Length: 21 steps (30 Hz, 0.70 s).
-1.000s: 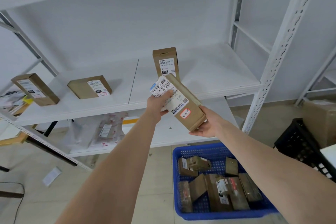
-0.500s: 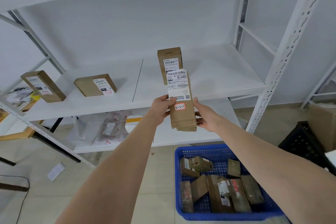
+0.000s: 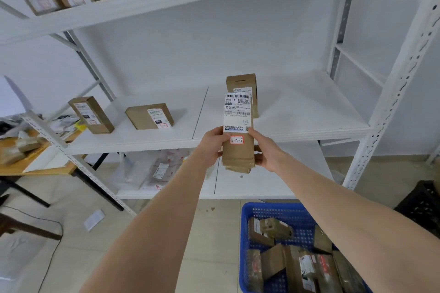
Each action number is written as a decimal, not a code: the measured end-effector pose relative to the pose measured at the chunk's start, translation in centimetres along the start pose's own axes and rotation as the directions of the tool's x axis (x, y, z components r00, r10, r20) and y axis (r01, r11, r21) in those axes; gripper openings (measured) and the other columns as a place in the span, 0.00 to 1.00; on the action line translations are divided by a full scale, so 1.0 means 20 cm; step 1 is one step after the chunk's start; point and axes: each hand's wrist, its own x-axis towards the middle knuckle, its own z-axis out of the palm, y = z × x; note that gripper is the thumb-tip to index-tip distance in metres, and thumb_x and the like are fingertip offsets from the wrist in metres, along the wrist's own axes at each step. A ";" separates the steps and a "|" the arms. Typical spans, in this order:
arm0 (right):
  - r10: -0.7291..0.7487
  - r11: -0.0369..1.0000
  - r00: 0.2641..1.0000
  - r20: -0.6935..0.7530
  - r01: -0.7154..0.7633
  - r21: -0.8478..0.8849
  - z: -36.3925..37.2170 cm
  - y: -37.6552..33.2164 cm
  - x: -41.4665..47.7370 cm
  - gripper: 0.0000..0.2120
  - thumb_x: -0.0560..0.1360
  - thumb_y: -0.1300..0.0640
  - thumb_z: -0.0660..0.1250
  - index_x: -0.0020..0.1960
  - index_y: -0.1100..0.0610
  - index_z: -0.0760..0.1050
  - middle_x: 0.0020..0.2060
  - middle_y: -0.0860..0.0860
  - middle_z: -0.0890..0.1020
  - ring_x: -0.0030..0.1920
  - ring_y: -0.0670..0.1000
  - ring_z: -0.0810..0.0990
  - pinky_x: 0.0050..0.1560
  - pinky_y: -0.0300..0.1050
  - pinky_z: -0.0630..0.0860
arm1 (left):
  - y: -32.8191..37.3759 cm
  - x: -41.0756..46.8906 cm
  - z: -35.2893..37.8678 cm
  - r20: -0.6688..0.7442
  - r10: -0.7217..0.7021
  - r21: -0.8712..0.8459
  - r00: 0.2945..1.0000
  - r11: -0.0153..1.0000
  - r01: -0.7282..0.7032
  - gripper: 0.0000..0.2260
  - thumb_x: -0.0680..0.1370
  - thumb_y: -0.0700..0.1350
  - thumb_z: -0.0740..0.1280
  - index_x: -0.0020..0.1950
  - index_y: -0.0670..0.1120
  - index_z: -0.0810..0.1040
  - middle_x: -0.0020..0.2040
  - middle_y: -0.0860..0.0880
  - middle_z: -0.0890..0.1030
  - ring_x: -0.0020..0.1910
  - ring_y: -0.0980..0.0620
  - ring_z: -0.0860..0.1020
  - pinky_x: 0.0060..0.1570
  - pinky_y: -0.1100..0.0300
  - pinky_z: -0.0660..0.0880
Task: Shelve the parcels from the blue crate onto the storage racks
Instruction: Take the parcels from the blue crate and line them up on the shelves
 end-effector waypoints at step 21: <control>-0.361 0.930 0.932 -0.021 0.359 -0.079 0.77 -0.40 -0.19 0.25 0.71 0.41 0.70 0.63 0.53 0.74 0.51 0.50 0.82 0.51 0.55 0.81 0.54 0.52 0.78 | 0.50 -0.21 -0.60 -0.026 0.304 -0.034 0.952 0.952 -0.305 0.17 0.81 0.40 0.60 0.71 0.45 0.69 0.55 0.45 0.80 0.50 0.49 0.79 0.45 0.58 0.77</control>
